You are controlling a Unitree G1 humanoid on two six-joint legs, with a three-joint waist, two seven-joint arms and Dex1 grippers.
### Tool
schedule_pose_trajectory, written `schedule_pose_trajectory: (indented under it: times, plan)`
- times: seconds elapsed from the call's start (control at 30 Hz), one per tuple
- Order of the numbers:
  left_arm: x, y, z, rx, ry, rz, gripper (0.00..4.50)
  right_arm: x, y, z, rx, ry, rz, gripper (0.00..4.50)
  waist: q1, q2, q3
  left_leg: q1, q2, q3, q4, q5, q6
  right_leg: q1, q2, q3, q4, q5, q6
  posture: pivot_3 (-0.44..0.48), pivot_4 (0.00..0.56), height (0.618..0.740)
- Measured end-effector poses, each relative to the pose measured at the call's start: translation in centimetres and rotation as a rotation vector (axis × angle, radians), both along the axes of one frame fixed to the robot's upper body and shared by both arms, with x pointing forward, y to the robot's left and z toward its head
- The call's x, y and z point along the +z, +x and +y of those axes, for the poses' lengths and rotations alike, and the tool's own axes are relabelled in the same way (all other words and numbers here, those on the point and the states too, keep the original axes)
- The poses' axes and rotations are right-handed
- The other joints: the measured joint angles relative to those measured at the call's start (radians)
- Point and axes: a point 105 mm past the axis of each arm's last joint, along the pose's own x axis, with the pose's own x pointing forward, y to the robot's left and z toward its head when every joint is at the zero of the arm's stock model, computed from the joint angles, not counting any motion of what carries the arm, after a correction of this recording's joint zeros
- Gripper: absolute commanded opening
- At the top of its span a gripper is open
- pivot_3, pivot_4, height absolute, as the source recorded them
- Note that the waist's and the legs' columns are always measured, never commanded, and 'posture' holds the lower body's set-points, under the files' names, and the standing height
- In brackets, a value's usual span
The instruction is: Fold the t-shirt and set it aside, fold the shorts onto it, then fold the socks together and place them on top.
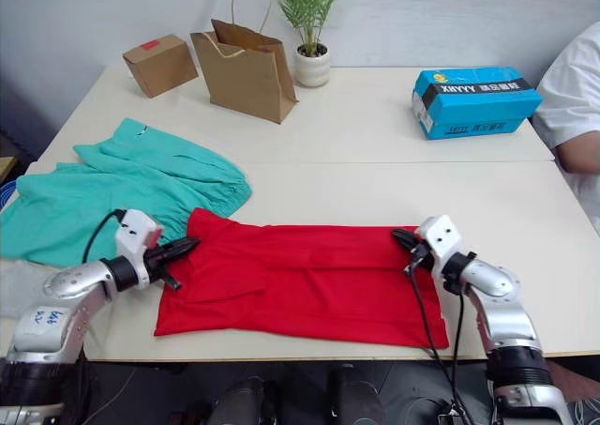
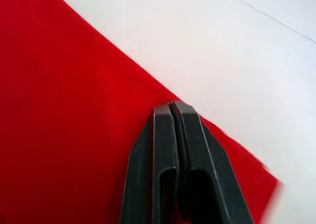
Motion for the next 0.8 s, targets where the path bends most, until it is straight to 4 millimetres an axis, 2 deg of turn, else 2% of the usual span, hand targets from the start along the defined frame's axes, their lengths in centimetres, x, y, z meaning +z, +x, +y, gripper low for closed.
schedule_pose_trajectory:
  times: [0.2, 0.3, 0.4, 0.47, 0.6, 0.7, 0.8]
  plan:
    - [1.7, 1.0, 1.2, -0.010, -0.045, -0.058, 0.00, 0.2, 0.3, -1.7, -0.048, -0.007, -0.020, 0.05, 0.000, 0.000, 0.000, -0.001, 0.000, 0.001, -0.001, 0.000, 0.000, 0.000, 0.000, 0.000, -0.002, 0.000, 0.000, 0.000, 0.150, 0.740]
    - [3.6, 0.8, 1.4, -0.065, -0.081, -0.099, 0.00, 0.6, 0.5, -2.1, -0.053, -0.007, -0.032, 0.05, 0.000, 0.000, 0.000, -0.001, 0.000, 0.001, -0.001, 0.000, 0.000, -0.001, 0.000, -0.001, -0.002, 0.000, 0.000, 0.000, 0.150, 0.740]
    - [5.8, 0.2, 1.3, -0.130, -0.107, -0.151, 0.00, 1.8, 0.4, -1.4, 0.000, 0.032, -0.061, 0.05, -0.005, 0.000, 0.000, -0.001, 0.000, 0.001, -0.003, 0.000, -0.001, -0.001, 0.000, -0.001, -0.002, 0.000, 0.000, 0.000, 0.150, 0.740]
    - [6.3, -0.2, 0.3, -0.186, -0.119, -0.163, 0.00, 3.0, 0.2, -0.1, 0.064, 0.055, -0.089, 0.05, -0.007, 0.000, 0.000, -0.001, 0.000, 0.001, -0.004, 0.000, -0.001, -0.001, 0.000, -0.001, -0.003, 0.000, 0.000, 0.000, 0.150, 0.740]
    - [5.5, -1.0, -2.0, -0.263, -0.116, -0.135, 0.00, 3.9, -0.4, 3.0, 0.175, 0.075, -0.110, 0.05, -0.007, 0.001, 0.000, 0.000, 0.000, 0.001, -0.005, 0.001, -0.001, -0.001, 0.000, -0.001, -0.004, 0.000, 0.000, 0.000, 0.150, 0.740]
    - [3.3, -0.9, -4.4, -0.299, -0.122, -0.075, 0.00, 3.0, -0.6, 6.1, 0.231, 0.112, -0.078, 0.05, -0.003, 0.000, 0.000, 0.000, 0.000, 0.001, -0.005, 0.001, -0.001, -0.001, 0.000, 0.000, -0.004, 0.000, 0.000, 0.000, 0.150, 0.740]
    - [1.2, -0.4, -5.7, -0.277, -0.087, -0.015, 0.00, 1.5, -0.9, 8.1, 0.251, 0.110, -0.030, 0.05, 0.000, 0.000, 0.000, -0.001, 0.000, 0.001, -0.005, 0.001, -0.001, -0.001, 0.000, 0.000, -0.004, 0.000, 0.000, 0.000, 0.150, 0.740]
